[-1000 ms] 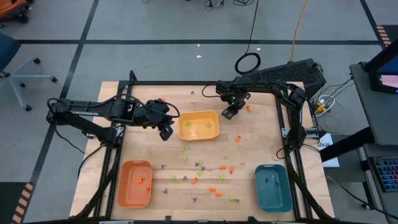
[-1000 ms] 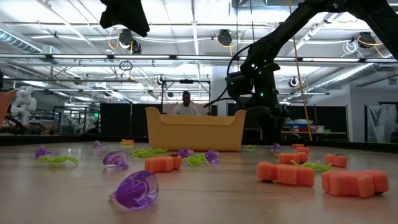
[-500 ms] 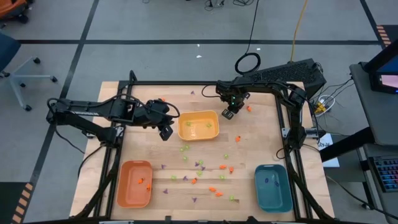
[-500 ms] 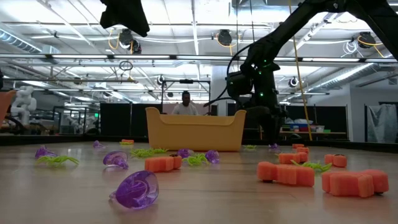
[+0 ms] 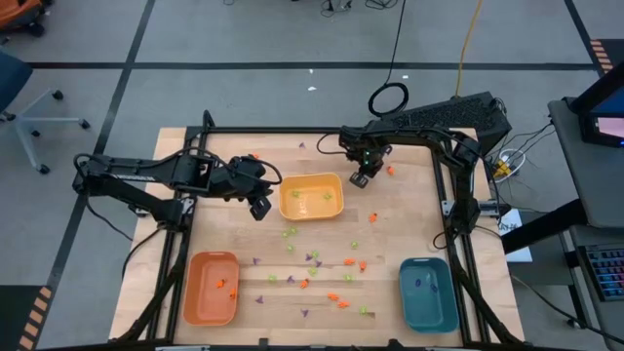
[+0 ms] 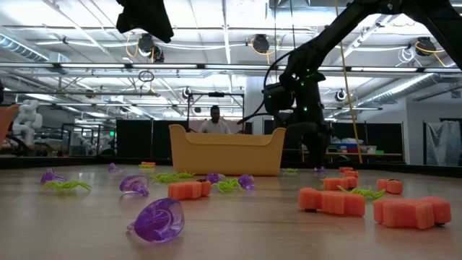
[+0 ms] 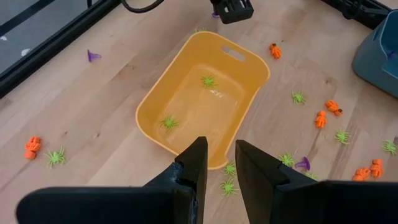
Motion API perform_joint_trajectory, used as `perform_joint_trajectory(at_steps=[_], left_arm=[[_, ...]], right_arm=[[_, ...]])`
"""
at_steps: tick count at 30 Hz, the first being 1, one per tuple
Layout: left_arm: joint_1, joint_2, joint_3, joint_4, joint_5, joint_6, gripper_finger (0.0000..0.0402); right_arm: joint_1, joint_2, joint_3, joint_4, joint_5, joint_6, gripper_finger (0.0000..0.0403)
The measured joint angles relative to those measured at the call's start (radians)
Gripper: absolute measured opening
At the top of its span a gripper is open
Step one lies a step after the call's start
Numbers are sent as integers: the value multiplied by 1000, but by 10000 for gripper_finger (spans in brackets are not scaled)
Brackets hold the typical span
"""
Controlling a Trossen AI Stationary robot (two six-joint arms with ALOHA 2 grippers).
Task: Sort Halloween decoration
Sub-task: Put the violet witch hat toy into the blue bin
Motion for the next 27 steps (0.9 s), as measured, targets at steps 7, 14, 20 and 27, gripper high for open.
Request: perform_joint_trajectory(at_steps=[7, 14, 20, 27], left_arm=[[0, 0, 0, -2, 0, 0, 81], [0, 0, 0, -5, 0, 0, 81], [0, 0, 0, -5, -6, 1, 81], [0, 0, 0, -5, -6, 51, 81]], right_arm=[[0, -45, 0, -9, -65, -11, 0], [0, -123, 0, -22, -169, -1, 0], [0, -208, 0, -44, -242, 8, 0], [-2, -299, 0, -70, -316, 25, 0]])
